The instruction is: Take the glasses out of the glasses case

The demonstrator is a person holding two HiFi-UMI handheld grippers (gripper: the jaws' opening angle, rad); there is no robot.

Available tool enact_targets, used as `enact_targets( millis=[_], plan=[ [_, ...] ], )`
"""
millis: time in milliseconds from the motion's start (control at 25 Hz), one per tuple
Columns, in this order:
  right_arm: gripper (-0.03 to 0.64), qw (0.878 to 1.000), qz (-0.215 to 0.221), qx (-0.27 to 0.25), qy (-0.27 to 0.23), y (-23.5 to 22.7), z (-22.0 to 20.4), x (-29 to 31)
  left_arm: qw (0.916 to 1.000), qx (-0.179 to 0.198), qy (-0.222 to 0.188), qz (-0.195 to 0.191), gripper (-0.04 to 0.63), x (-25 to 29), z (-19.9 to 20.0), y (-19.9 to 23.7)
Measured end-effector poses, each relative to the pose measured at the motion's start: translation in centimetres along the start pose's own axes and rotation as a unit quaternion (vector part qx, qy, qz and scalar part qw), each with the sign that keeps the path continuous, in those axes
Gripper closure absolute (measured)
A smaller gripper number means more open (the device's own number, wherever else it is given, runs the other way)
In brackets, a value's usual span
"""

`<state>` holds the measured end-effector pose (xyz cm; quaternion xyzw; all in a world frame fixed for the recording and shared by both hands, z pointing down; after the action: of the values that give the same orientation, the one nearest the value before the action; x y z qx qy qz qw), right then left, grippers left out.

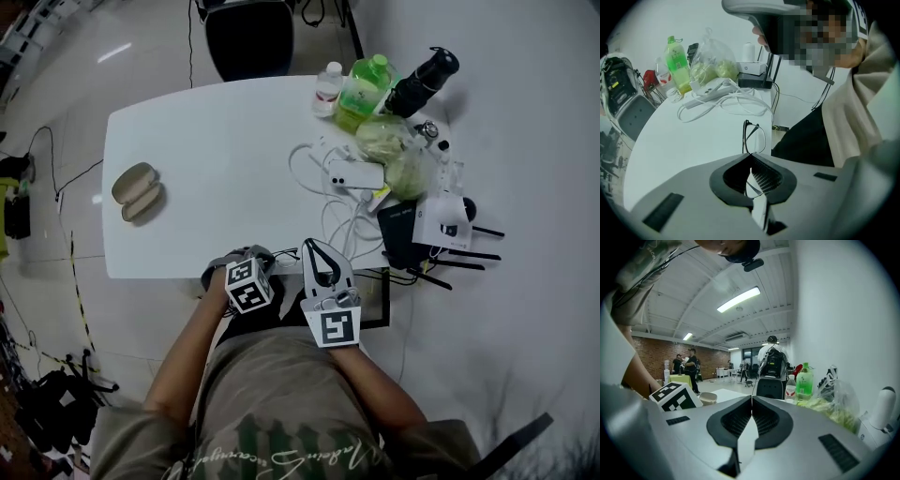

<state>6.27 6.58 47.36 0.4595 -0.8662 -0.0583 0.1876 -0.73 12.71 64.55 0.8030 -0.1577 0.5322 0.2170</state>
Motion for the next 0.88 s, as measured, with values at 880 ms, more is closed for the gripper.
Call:
enact_targets(
  millis=[880],
  plan=[
    [0.604, 0.998, 0.037, 0.03, -0.034, -4.7, -3.6, -1.7, 0.9989, -0.033, 0.032, 0.003, 0.577, 3.3, 2.7, -3.2]
  ],
)
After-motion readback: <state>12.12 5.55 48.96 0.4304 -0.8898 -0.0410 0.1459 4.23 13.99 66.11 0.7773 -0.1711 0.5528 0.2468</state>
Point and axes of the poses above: the fingertips, and each gripper's own axes: x forward along the fingers, y to its left, z out of its top, the point moved 1 cm from there along -x, backward along the fingers, and after that the axes turned 15 degrees about -x, right-handed, at the moved point
